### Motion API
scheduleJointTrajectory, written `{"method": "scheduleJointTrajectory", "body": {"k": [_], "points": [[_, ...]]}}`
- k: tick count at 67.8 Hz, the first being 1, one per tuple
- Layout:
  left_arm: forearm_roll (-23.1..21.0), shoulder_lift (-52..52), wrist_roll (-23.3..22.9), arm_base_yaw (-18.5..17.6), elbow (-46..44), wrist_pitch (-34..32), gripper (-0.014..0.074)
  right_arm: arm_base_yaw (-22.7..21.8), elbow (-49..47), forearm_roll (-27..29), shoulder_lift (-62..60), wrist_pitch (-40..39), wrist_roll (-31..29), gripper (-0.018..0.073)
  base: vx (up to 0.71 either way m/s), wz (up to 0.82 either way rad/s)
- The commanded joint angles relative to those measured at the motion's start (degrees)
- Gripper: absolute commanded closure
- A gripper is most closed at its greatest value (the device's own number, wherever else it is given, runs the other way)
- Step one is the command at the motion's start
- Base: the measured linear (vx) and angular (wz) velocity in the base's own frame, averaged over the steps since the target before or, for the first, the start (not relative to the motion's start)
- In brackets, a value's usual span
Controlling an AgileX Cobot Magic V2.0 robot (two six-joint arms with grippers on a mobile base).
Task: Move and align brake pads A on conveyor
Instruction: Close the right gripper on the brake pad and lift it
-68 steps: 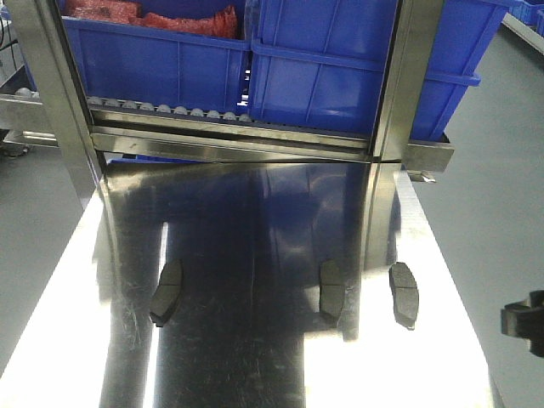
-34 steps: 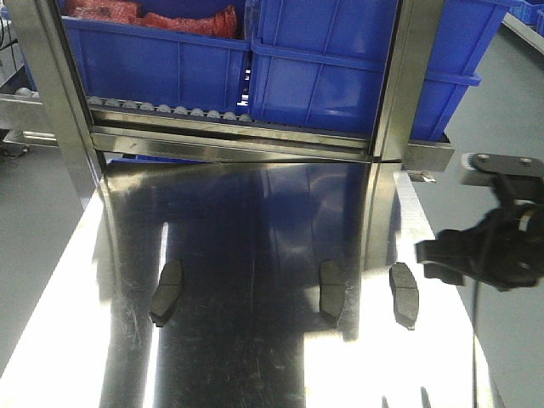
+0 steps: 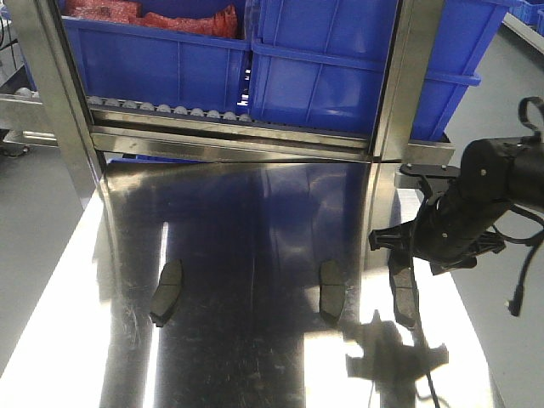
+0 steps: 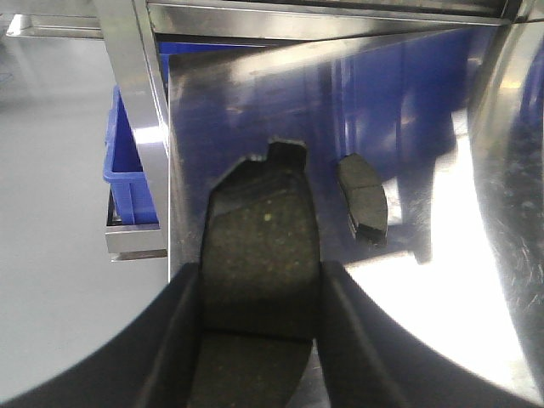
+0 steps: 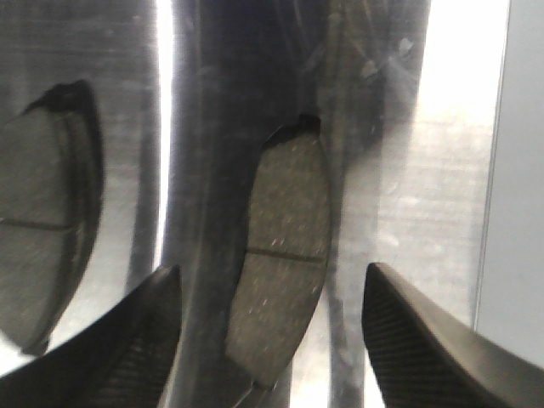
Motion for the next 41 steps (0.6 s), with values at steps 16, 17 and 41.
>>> {"method": "scheduleJointTrajectory", "body": {"k": [16, 17, 41], "points": [[-0.3, 0.4, -0.2, -0.2, -1.7, -5.4, 0.0602, 0.1, -5.4, -0.7, 4.6, 2.5, 0.6, 0.0108, 0.0, 0.0], [-0.3, 0.4, -0.2, -0.2, -1.7, -5.4, 0.0602, 0.1, -5.4, -0.7, 4.9, 2.5, 0.6, 0.0108, 0.0, 0.0], [-0.3, 0.4, -0.2, -0.2, -1.7, -5.4, 0.0602, 0.1, -5.4, -0.7, 7.3, 2.5, 0.8, 0.0222, 0.0, 0.0]]}}
